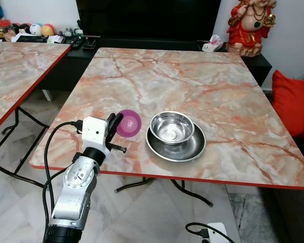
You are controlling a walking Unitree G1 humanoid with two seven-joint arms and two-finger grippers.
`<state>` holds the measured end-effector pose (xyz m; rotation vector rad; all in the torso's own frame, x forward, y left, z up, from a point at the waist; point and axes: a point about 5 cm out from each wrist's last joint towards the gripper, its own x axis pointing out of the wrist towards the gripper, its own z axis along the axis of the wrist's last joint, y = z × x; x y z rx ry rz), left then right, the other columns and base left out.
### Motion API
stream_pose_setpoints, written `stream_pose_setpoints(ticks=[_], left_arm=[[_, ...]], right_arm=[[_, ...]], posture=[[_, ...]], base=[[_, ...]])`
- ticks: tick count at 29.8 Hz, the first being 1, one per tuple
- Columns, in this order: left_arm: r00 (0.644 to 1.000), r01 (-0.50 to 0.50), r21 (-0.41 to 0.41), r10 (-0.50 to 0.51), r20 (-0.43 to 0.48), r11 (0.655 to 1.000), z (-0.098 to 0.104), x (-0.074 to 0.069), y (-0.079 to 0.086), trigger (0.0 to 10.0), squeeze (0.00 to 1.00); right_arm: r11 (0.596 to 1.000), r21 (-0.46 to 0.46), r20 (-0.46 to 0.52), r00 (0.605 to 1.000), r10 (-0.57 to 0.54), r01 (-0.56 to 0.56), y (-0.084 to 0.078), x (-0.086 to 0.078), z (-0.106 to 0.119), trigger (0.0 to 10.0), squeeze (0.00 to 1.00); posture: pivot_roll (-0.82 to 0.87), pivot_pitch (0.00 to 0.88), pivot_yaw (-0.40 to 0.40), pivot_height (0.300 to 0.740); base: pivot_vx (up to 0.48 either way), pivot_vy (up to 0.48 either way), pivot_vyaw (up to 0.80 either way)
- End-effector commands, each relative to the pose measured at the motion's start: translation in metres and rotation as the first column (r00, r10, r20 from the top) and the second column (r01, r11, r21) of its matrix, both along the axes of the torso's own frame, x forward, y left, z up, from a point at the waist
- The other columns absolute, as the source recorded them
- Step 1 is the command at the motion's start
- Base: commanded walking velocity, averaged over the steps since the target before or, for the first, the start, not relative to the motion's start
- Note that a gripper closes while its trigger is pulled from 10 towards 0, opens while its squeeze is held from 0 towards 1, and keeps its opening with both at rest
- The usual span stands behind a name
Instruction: Setting the table
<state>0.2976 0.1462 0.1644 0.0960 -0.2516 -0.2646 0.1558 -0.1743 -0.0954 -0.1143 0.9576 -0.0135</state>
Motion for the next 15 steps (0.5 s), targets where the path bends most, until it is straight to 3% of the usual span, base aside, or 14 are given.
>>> stream_pose_setpoints(ticks=[1, 15], left_arm=[[1.000, 0.000, 0.006, 0.000, 0.008, 1.000, 0.0030, 0.0001, -0.0003, 10.0, 0.00], [1.000, 0.031, 0.012, -0.031, -0.004, 0.999, 0.0007, 0.0039, -0.0055, 10.0, 0.00]], right_arm=[[1.000, 0.000, 0.001, 1.000, -0.006, 0.006, -0.0017, -0.0011, -0.0002, 10.0, 0.00], [1.000, -0.007, -0.002, 1.000, -0.004, 0.004, -0.0016, -0.0006, -0.0001, 10.0, 0.00]], posture=[[0.12, 0.014, -0.033, 0.740], [0.07, 0.000, -0.017, 0.740]], base=[[0.000, 0.000, 0.00], [0.000, 0.000, 0.00]])
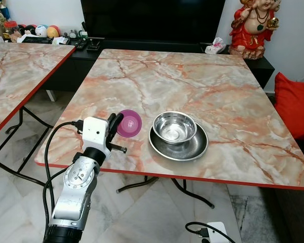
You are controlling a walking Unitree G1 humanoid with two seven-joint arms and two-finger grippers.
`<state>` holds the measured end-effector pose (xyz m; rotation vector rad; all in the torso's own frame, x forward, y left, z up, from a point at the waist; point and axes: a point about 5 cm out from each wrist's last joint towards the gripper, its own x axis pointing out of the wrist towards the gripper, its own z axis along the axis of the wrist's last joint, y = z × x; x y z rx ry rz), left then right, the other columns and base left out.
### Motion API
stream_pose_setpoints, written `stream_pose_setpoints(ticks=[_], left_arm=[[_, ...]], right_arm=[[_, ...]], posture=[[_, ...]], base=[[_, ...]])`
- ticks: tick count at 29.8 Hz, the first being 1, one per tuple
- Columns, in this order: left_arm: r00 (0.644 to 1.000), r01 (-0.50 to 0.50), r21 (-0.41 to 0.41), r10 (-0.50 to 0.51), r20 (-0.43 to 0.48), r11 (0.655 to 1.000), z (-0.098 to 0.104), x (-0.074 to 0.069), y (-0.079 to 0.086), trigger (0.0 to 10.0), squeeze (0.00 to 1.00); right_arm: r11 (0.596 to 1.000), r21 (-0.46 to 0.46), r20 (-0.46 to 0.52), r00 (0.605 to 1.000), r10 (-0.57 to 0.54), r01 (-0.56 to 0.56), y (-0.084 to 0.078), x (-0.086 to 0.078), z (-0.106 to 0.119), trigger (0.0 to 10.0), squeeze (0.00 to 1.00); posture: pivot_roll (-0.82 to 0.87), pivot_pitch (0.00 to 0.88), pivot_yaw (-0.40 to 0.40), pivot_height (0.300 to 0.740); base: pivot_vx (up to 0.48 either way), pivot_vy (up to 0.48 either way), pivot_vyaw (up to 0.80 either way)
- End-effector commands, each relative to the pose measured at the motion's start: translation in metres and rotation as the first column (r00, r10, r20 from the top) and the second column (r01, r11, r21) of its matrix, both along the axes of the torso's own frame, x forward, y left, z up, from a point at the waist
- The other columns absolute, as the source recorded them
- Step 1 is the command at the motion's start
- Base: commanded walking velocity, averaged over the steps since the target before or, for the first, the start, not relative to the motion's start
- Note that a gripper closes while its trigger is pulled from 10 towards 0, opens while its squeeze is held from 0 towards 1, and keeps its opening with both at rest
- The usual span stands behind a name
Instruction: Setting the table
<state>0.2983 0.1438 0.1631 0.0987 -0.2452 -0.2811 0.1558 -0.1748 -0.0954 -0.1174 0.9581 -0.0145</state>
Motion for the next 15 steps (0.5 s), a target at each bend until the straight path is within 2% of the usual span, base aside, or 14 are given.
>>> stream_pose_setpoints(ticks=[1, 9, 15], left_arm=[[1.000, 0.023, 0.003, -0.023, 0.005, 1.000, 0.003, 0.006, -0.006, 10.0, 0.00], [0.998, 0.058, -0.024, -0.058, 0.004, 0.998, 0.002, 0.012, -0.021, 10.0, 0.00], [0.993, 0.121, -0.036, -0.121, 0.004, 0.992, 0.000, 0.016, -0.040, 10.0, 0.00]], right_arm=[[1.000, -0.009, 0.001, 1.000, 0.001, -0.001, -0.002, 0.000, 0.000, 10.0, 0.00], [0.999, -0.035, 0.014, 0.999, -0.031, 0.032, -0.010, 0.002, 0.002, 10.0, 0.00], [0.996, -0.065, 0.021, 0.998, -0.058, 0.059, -0.024, 0.001, 0.004, 10.0, 0.00]], posture=[[0.06, 0.000, -0.017, 0.740], [0.00, 0.000, -0.007, 0.740], [-0.04, 0.000, 0.018, 0.740]], base=[[0.000, 0.000, 0.00], [0.000, 0.000, 0.00], [0.000, 0.000, 0.00]])
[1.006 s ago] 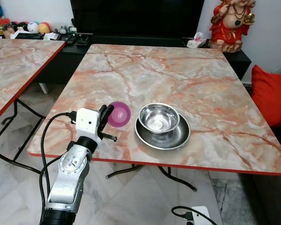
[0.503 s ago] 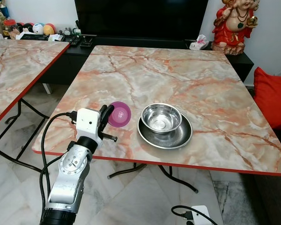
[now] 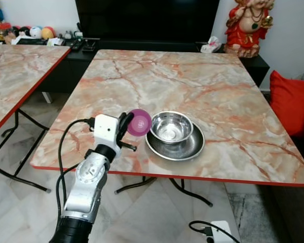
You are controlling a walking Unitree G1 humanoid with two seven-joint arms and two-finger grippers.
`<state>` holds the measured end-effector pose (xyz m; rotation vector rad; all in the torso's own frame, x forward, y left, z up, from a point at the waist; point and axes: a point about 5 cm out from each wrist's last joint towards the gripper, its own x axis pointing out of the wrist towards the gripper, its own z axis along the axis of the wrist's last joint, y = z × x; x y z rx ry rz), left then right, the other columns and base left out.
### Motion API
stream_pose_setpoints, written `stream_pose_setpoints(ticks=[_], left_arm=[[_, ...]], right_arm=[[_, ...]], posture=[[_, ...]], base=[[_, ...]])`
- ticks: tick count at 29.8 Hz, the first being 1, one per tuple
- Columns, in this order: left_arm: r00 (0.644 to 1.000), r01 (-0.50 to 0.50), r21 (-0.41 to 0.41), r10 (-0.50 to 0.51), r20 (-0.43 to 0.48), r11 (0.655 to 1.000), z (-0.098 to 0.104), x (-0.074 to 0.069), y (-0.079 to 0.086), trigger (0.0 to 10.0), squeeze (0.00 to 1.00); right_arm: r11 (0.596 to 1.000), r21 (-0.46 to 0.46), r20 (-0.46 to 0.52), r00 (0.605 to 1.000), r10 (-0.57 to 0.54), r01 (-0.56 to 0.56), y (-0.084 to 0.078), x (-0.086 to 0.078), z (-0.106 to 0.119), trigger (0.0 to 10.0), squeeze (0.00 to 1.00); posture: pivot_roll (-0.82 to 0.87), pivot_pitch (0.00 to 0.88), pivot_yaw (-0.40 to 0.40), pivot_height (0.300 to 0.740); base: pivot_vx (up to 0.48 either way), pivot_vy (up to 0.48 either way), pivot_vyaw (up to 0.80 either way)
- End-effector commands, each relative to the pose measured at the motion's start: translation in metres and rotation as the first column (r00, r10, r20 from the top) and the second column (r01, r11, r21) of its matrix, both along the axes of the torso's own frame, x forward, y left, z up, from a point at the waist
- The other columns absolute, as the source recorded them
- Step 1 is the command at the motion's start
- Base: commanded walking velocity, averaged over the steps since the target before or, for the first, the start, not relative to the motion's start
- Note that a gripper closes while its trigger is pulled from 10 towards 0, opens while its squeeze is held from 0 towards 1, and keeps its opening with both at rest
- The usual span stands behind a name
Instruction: Setting the table
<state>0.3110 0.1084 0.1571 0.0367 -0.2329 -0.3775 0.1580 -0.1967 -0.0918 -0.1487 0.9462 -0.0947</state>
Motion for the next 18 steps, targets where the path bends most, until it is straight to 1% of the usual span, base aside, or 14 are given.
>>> stream_pose_setpoints(ticks=[1, 6, 9, 10, 12, 15, 16, 18], left_arm=[[0.999, 0.019, 0.009, -0.019, 0.027, 1.000, 0.006, 0.003, -0.004, 10.0, 0.00], [0.999, 0.022, 0.007, -0.022, 0.031, 1.000, 0.007, 0.008, -0.005, 10.0, 0.00], [0.999, 0.016, 0.015, -0.017, 0.048, 1.000, 0.011, 0.010, -0.003, 10.0, 0.00], [0.998, -0.008, 0.014, 0.008, 0.061, 1.000, 0.014, 0.010, 0.003, 10.0, 0.00], [0.997, -0.035, 0.010, 0.034, 0.069, 0.999, 0.015, 0.011, 0.008, 10.0, 0.00], [0.994, -0.079, -0.019, 0.080, 0.070, 0.997, 0.017, 0.012, 0.017, 10.0, 0.00], [0.994, -0.088, -0.032, 0.090, 0.065, 0.996, 0.017, 0.012, 0.019, 10.0, 0.00], [0.994, -0.086, -0.026, 0.088, 0.057, 0.996, 0.013, 0.011, 0.019, 10.0, 0.00]], right_arm=[[1.000, -0.004, 0.004, 1.000, -0.005, 0.005, -0.002, -0.001, 0.000, 10.0, 0.00], [1.000, -0.019, 0.004, 1.000, -0.024, 0.024, -0.009, -0.003, 0.000, 10.0, 0.00], [0.997, -0.012, 0.004, 0.997, -0.082, 0.082, -0.011, -0.006, 0.000, 10.0, 0.00], [0.995, -0.007, 0.001, 0.995, -0.098, 0.098, -0.010, -0.007, -0.001, 10.0, 0.00], [0.994, -0.001, -0.002, 0.994, -0.105, 0.105, -0.010, -0.008, -0.001, 10.0, 0.00], [0.997, 0.009, -0.005, 0.997, -0.080, 0.080, -0.008, -0.006, -0.001, 10.0, 0.00], [0.999, 0.010, -0.001, 0.999, -0.054, 0.054, -0.007, -0.004, -0.001, 10.0, 0.00], [0.999, 0.011, 0.003, 0.999, -0.048, 0.048, -0.006, -0.003, 0.000, 10.0, 0.00]], posture=[[-0.04, 0.000, 0.018, 0.740], [-0.06, 0.000, 0.030, 0.740], [-0.04, 0.000, 0.028, 0.740], [-0.02, 0.000, 0.012, 0.740], [-0.01, 0.000, -0.002, 0.740], [-0.01, 0.000, -0.020, 0.740], [-0.01, 0.000, -0.030, 0.740], [-0.01, 0.000, -0.038, 0.740]], base=[[0.000, 0.000, 0.00], [0.000, 0.000, 0.00], [0.000, 0.000, 0.00], [0.000, 0.000, 0.00], [0.000, 0.000, 0.00], [0.000, 0.000, 0.00], [0.000, 0.000, 0.00], [0.000, 0.000, 0.00]])
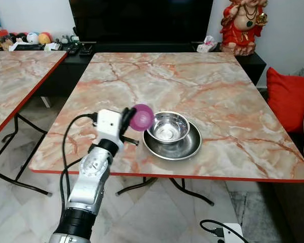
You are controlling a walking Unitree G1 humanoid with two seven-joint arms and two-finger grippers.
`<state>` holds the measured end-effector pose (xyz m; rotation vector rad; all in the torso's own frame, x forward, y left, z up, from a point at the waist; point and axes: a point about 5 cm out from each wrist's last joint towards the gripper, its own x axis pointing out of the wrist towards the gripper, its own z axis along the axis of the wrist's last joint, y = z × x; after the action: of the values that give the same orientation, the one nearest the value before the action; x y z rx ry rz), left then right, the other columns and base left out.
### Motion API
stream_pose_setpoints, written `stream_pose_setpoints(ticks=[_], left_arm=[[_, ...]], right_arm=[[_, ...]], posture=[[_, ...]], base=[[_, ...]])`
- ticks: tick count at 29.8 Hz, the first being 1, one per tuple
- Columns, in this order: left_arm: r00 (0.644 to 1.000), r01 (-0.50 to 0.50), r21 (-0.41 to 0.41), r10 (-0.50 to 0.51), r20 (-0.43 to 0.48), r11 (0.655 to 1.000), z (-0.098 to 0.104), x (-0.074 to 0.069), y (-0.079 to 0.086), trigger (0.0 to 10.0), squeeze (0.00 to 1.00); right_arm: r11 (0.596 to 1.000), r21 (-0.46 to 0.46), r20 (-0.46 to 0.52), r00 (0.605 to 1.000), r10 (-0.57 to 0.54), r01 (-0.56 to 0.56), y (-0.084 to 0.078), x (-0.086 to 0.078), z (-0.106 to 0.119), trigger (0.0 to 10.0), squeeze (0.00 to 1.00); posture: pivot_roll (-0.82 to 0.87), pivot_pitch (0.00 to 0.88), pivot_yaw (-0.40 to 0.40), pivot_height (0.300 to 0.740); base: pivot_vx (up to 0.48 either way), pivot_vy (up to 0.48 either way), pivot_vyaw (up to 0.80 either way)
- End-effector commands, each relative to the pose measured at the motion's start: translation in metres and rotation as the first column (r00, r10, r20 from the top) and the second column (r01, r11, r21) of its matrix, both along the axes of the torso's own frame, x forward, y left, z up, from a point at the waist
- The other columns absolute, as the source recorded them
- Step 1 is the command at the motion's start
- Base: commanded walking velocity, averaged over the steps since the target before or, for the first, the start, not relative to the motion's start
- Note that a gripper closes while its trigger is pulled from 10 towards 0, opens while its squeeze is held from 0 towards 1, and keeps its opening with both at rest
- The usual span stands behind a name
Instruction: Setting the table
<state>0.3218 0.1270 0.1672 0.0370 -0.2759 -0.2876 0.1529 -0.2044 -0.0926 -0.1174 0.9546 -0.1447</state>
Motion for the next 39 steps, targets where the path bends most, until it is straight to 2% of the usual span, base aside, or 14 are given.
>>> stream_pose_setpoints(ticks=[1, 5, 13, 20, 26, 34, 39], left_arm=[[1.000, 0.003, 0.005, -0.003, 0.004, 1.000, -0.002, -0.001, 0.000, 10.0, 0.00], [1.000, 0.003, -0.001, -0.003, -0.006, 1.000, -0.002, -0.004, 0.001, 10.0, 0.00], [0.998, 0.062, 0.006, -0.062, -0.012, 0.998, -0.001, -0.002, -0.009, 10.0, 0.00], [0.996, 0.091, 0.003, -0.091, -0.017, 0.996, -0.001, 0.001, -0.015, 10.0, 0.00], [0.997, 0.075, -0.008, -0.075, -0.009, 0.997, 0.000, 0.000, -0.013, 10.0, 0.00], [0.999, 0.047, -0.006, -0.047, -0.011, 0.999, 0.000, -0.002, -0.008, 10.0, 0.00], [0.998, 0.056, -0.007, -0.056, -0.021, 0.998, -0.002, -0.002, -0.011, 10.0, 0.00]], right_arm=[[1.000, 0.008, 0.010, 1.000, 0.016, -0.016, 0.004, 0.002, 0.000, 10.0, 0.00], [1.000, 0.009, 0.006, 1.000, 0.013, -0.013, 0.009, 0.001, -0.001, 10.0, 0.00], [0.999, 0.033, 0.005, 0.999, 0.032, -0.032, 0.016, 0.000, -0.002, 10.0, 0.00], [1.000, 0.029, 0.002, 1.000, 0.006, -0.006, 0.018, -0.003, -0.003, 10.0, 0.00], [0.999, 0.038, -0.001, 0.999, -0.038, 0.038, 0.018, -0.006, -0.004, 10.0, 0.00], [0.999, 0.048, 0.012, 1.000, -0.004, 0.003, 0.018, -0.004, -0.003, 10.0, 0.00], [0.999, 0.052, 0.011, 1.000, -0.004, 0.003, 0.018, -0.003, -0.003, 10.0, 0.00]], posture=[[0.00, 0.000, -0.039, 0.740], [0.01, 0.000, -0.032, 0.740], [0.00, 0.000, -0.002, 0.740], [-0.02, 0.000, 0.011, 0.740], [-0.01, 0.000, 0.008, 0.740], [0.01, 0.000, -0.006, 0.740], [0.01, 0.000, -0.006, 0.740]], base=[[0.000, 0.000, 0.00], [0.000, 0.000, 0.00], [0.000, 0.000, 0.00], [0.000, 0.000, 0.00], [0.000, 0.000, 0.00], [0.000, 0.000, 0.00], [0.000, 0.000, 0.00]])
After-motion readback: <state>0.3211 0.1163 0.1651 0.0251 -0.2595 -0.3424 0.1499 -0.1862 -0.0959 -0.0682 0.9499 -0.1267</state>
